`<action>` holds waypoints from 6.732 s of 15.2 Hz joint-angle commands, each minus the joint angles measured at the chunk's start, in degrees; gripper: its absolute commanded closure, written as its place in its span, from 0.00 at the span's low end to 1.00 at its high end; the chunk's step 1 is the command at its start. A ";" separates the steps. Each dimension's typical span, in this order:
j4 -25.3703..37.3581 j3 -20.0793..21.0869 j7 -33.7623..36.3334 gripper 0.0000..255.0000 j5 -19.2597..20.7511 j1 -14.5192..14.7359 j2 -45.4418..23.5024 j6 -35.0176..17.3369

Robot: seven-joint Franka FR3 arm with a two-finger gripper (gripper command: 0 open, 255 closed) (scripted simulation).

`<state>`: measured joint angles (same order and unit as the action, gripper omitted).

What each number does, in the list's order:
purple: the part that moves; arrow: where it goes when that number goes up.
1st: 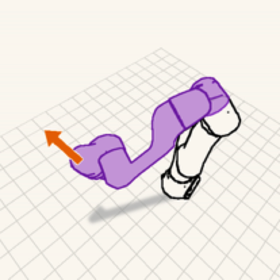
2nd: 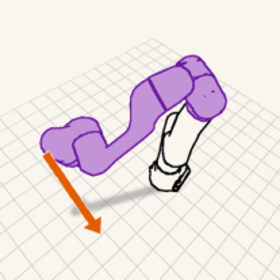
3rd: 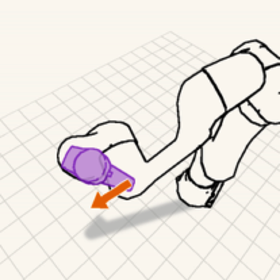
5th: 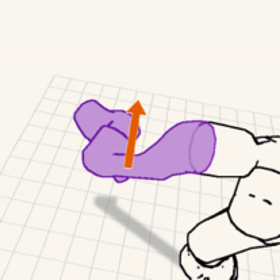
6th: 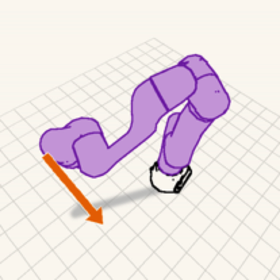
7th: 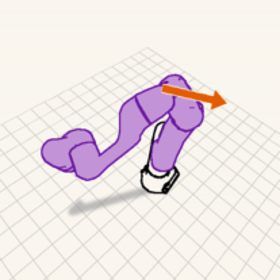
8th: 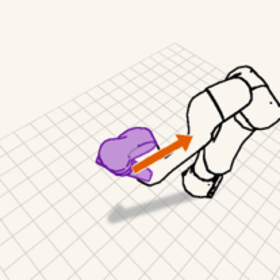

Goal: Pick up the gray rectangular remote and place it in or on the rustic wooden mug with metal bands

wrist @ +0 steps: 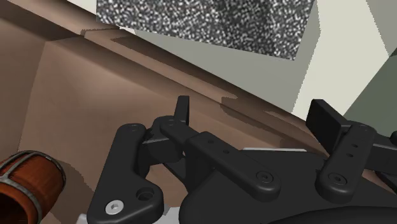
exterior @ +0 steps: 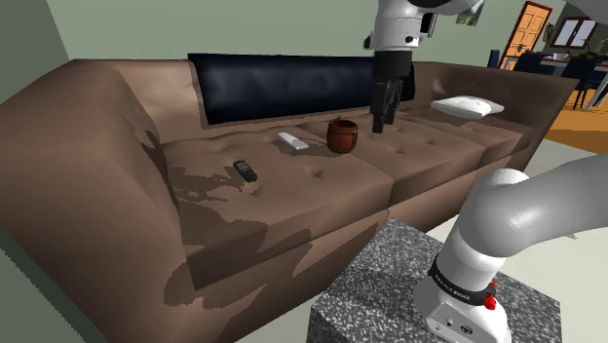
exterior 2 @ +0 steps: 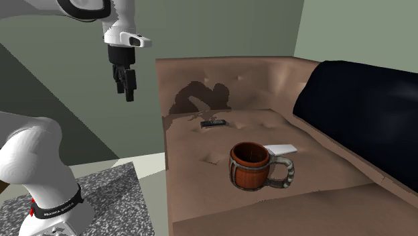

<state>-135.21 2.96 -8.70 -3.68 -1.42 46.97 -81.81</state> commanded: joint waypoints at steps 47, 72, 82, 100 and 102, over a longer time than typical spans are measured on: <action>45.95 9.29 32.22 0.00 11.43 2.26 -79.04 -37.96; 48.95 9.70 31.76 1.00 10.73 2.12 -76.41 -32.39; 53.84 9.99 31.34 1.00 10.18 2.18 -74.53 -25.67; 68.16 10.22 30.85 1.00 10.02 3.09 -74.77 -11.64; 70.05 10.22 30.81 1.00 10.09 3.26 -75.13 -10.11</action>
<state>-65.59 13.16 22.11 6.41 1.80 -28.22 -92.44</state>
